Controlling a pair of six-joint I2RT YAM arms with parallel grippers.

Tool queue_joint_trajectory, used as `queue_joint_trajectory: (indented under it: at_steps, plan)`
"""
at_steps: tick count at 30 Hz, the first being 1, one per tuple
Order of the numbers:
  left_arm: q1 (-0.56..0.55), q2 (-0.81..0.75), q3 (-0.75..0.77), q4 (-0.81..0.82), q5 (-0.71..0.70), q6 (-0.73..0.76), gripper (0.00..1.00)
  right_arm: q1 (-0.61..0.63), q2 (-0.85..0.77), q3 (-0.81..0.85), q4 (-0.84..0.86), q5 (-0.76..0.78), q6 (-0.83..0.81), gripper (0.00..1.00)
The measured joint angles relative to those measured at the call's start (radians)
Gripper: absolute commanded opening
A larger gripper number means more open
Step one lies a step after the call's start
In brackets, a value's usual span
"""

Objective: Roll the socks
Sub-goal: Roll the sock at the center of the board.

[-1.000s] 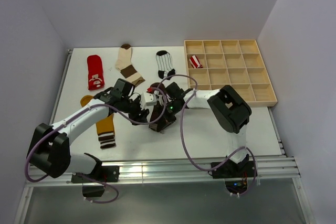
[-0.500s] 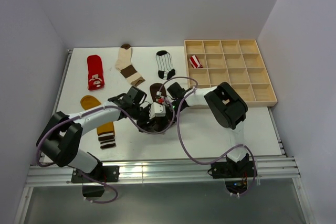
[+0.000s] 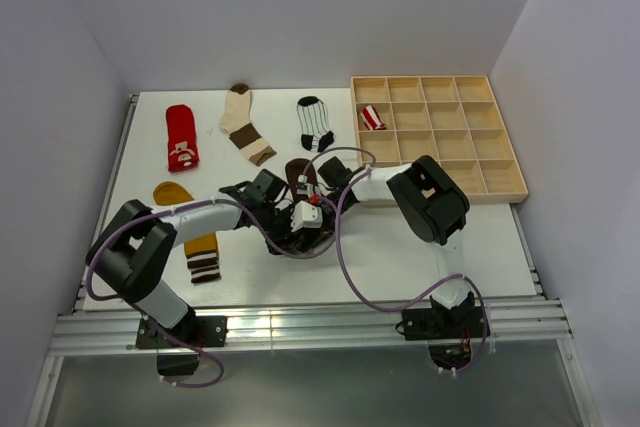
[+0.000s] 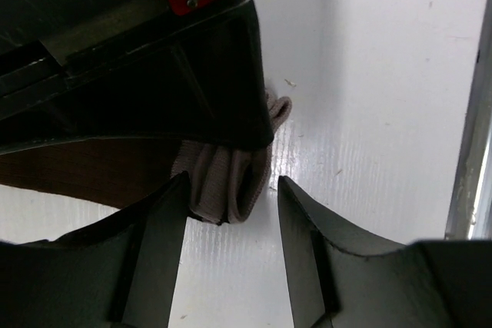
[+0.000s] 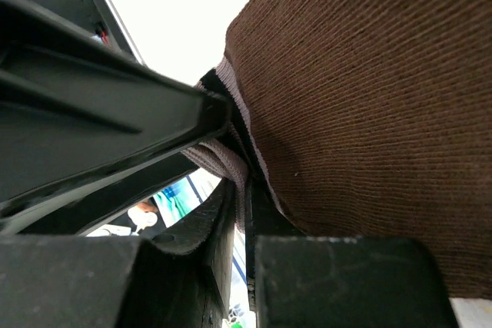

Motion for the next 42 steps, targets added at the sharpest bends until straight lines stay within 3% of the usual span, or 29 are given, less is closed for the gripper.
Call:
queue_joint_trajectory:
  at_steps: [11, 20, 24, 28, 31, 42]
  plan:
    - [-0.001, 0.079, 0.064, -0.004, -0.032, -0.056, 0.38, -0.003, 0.001, 0.003, -0.007, 0.002, 0.000, 0.01]
    - [-0.002, 0.124, 0.116, -0.045, -0.018, -0.097, 0.01, -0.006, 0.001, 0.005, -0.014, 0.010, 0.000, 0.02]
    - [-0.001, 0.132, 0.127, -0.061, -0.014, -0.106, 0.00, -0.006, -0.001, 0.008, -0.023, 0.024, 0.010, 0.11]
    - [0.005, 0.146, 0.144, -0.079, -0.003, -0.110, 0.00, -0.006, -0.020, 0.008, -0.031, 0.064, 0.030, 0.32]
    - [0.020, 0.159, 0.156, -0.095, 0.020, -0.111, 0.00, -0.005, -0.053, 0.008, -0.029, 0.113, 0.054, 0.40]
    - [0.122, 0.227, 0.210, -0.194, 0.142, -0.128, 0.00, -0.011, -0.130, -0.003, 0.006, 0.305, 0.129, 0.40]
